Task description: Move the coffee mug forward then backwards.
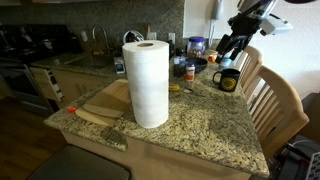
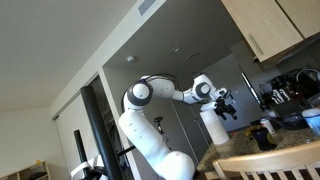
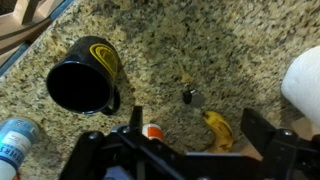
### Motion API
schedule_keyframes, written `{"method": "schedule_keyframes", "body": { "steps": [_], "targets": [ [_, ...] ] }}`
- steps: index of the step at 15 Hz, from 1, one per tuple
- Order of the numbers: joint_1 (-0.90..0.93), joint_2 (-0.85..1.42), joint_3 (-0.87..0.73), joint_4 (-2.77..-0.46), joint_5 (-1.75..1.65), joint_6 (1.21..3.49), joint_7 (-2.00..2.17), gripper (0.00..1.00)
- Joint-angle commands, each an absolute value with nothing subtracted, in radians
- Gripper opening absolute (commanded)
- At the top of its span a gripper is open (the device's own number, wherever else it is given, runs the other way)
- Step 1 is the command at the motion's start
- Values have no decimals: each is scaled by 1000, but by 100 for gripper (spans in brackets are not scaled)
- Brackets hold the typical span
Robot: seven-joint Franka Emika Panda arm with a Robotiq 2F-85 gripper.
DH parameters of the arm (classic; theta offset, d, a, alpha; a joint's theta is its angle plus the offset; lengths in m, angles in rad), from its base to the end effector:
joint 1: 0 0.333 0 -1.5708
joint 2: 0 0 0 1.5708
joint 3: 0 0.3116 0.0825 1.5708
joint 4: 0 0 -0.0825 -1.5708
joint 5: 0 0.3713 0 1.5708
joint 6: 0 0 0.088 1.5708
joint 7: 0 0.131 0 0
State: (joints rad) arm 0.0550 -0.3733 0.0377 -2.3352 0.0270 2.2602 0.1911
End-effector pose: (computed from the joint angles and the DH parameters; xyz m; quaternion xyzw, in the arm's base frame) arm 0.4584 0.0448 0.4885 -0.9873 0.0558 -0.1464 0.0255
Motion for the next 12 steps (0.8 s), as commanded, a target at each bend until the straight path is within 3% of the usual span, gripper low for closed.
{"method": "schedule_keyframes", "body": {
  "steps": [1,12],
  "targets": [
    [-23,-343,96,-2340,-49,2334,403,100],
    [-69,-286,103,-2319,-193,2282,627,100]
  ]
}}
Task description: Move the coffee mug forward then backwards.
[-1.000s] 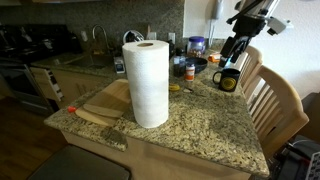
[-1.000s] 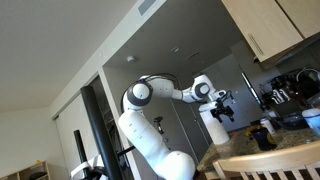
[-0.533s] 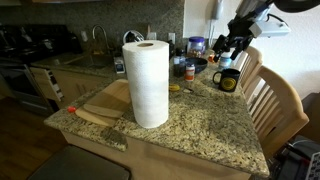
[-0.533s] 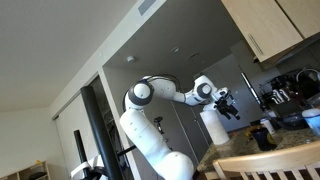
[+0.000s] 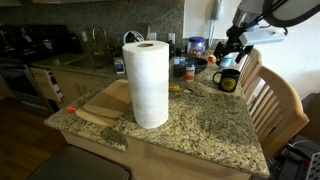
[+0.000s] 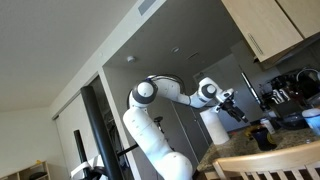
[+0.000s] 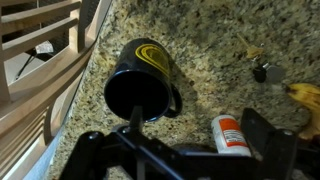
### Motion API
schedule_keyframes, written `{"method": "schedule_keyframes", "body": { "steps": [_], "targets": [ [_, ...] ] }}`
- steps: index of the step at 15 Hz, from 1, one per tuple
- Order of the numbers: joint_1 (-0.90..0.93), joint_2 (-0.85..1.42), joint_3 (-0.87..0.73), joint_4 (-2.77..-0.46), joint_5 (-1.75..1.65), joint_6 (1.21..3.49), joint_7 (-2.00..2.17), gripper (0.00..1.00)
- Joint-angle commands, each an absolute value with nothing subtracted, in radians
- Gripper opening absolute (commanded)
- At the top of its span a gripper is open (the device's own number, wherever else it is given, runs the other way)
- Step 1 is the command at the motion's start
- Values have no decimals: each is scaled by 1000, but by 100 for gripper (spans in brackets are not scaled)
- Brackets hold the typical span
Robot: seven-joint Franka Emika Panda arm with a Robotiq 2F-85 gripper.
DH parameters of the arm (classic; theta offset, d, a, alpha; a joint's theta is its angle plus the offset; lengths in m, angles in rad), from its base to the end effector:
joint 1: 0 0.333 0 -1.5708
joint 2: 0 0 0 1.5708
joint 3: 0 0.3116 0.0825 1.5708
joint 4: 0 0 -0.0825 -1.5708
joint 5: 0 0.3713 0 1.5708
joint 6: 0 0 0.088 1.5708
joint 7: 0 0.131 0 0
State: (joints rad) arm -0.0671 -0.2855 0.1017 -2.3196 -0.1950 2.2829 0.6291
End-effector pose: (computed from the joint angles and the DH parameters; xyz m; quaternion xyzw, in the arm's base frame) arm 0.4784 0.0101 0.4580 0.9590 -0.2375 0.1462 0.0504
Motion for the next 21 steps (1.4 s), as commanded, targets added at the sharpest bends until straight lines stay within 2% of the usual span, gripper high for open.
{"method": "schedule_keyframes", "body": {
  "steps": [1,9,10,17,21],
  "targets": [
    [-70,-272,102,-2312,-199,2277,640,100],
    [-70,-128,68,-2280,-136,2247,614,100],
    [-63,-181,75,-2301,-155,2265,633,100],
    [-75,-173,96,-2306,-355,2314,774,100],
    [-61,-169,83,-2298,-337,2292,761,100]
  ]
}}
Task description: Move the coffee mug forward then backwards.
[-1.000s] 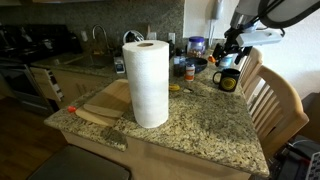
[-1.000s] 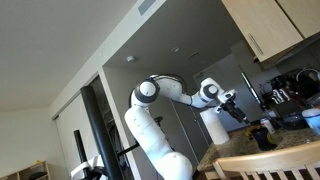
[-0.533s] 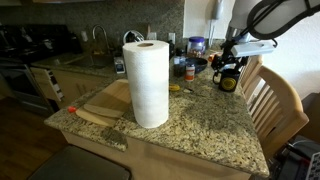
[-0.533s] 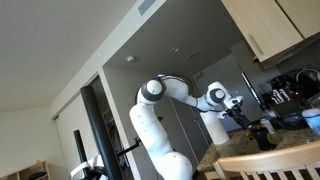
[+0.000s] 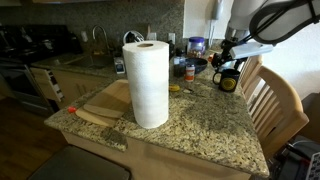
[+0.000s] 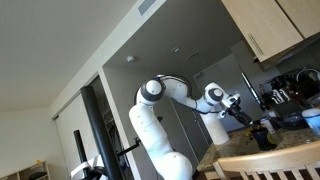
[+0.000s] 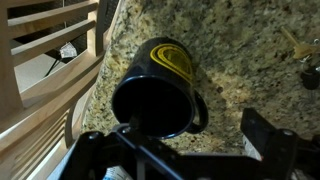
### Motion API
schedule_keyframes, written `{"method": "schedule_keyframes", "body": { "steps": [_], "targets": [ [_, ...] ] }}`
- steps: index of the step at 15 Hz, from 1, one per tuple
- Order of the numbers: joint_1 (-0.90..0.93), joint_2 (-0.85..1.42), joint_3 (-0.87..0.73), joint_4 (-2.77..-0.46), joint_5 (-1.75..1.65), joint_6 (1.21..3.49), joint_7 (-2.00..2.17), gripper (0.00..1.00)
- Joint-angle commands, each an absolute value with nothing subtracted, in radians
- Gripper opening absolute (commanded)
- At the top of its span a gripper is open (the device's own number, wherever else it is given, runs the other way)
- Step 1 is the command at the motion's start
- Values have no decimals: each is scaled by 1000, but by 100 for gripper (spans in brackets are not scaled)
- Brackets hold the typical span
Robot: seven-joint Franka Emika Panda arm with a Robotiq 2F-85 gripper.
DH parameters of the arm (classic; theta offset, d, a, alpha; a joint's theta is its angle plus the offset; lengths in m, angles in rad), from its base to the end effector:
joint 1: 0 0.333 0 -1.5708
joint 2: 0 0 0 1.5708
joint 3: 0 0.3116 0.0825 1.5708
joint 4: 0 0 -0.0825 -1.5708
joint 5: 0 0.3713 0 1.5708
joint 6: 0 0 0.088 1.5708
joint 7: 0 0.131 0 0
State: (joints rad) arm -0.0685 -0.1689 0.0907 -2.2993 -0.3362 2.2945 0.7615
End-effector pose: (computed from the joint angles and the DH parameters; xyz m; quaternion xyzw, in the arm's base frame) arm 0.4970 -0.0015 0.4137 0.9515 -0.2613 0.1276 0.1004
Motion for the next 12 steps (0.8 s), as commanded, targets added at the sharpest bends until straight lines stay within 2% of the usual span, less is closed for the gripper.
{"method": "schedule_keyframes", "body": {
  "steps": [1,5,12],
  "targets": [
    [-61,-169,83,-2298,-337,2292,761,100],
    [-67,-129,10,-2363,-115,2392,583,100],
    [-77,-111,-15,-2367,-117,2406,588,100]
  ]
}}
